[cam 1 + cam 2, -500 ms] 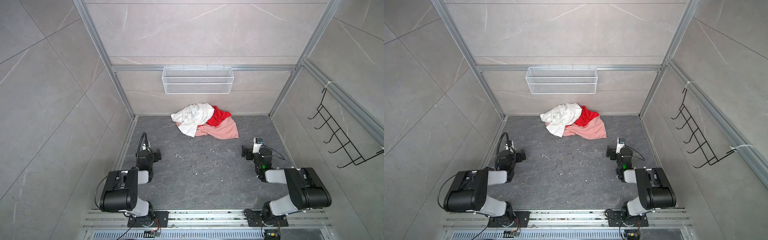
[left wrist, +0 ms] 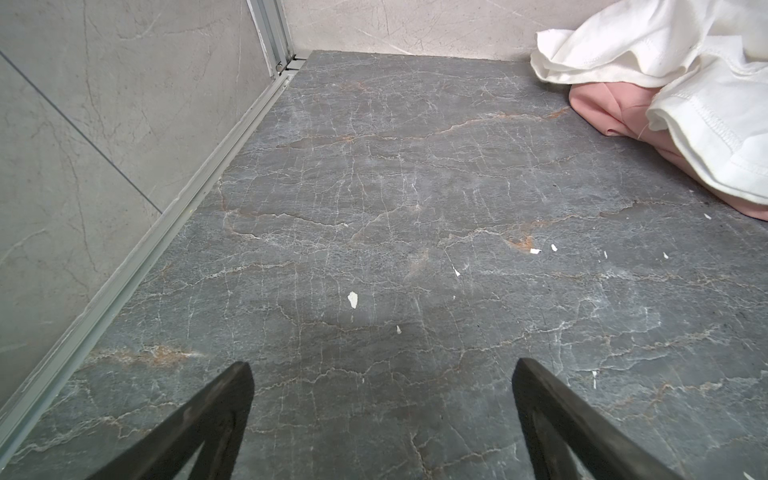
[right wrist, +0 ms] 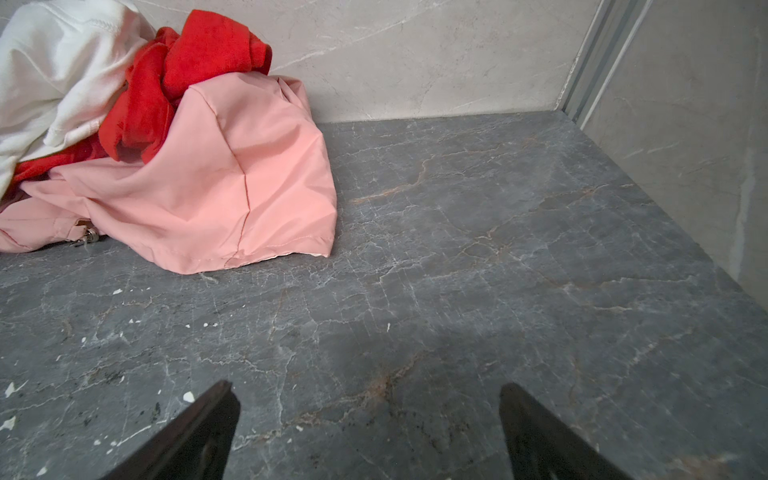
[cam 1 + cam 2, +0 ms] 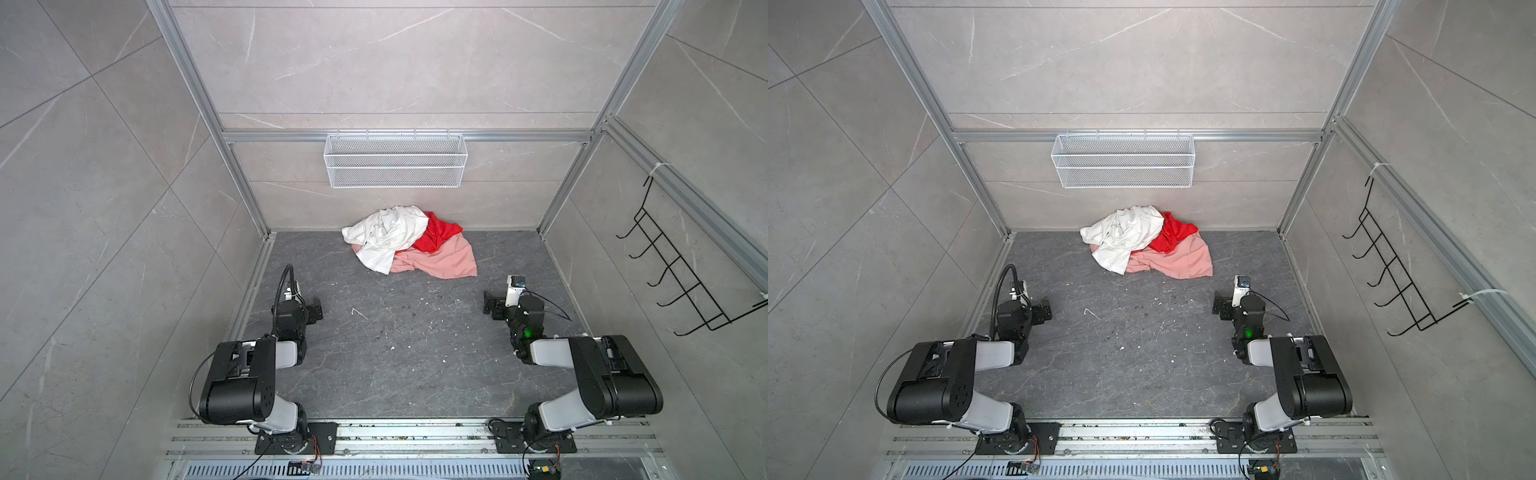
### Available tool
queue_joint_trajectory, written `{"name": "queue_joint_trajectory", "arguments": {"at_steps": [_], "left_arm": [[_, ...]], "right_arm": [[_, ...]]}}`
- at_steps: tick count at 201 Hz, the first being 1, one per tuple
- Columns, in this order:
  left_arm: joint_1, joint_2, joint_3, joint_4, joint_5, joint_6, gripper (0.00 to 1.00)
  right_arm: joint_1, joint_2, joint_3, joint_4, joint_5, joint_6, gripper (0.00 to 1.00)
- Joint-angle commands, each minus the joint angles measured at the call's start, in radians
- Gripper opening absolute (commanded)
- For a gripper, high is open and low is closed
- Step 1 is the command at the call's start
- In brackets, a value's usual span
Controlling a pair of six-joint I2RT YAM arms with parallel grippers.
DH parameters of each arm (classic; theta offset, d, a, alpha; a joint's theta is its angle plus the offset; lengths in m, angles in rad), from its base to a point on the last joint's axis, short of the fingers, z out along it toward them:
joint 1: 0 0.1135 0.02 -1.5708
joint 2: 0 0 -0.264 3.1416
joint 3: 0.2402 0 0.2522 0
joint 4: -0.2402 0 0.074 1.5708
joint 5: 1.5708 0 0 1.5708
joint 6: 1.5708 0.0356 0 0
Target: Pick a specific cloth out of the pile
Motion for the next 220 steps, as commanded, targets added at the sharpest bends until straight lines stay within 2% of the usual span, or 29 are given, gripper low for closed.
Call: {"name": "queue_joint_trajectory", "arguments": {"at_steps": [1, 220], "left_arm": [[0.008, 0.0, 0.001, 0.049, 0.001, -0.016, 1.0], [0.007, 0.0, 0.002, 0.049, 0.0, -0.016, 1.0]], "right_arm": [[-0.005, 0.007, 0.009, 0.004, -0.012, -0.008, 1.0], [-0.005, -0.003, 0.0, 0.013, -0.015, -0.014, 1.0]]}}
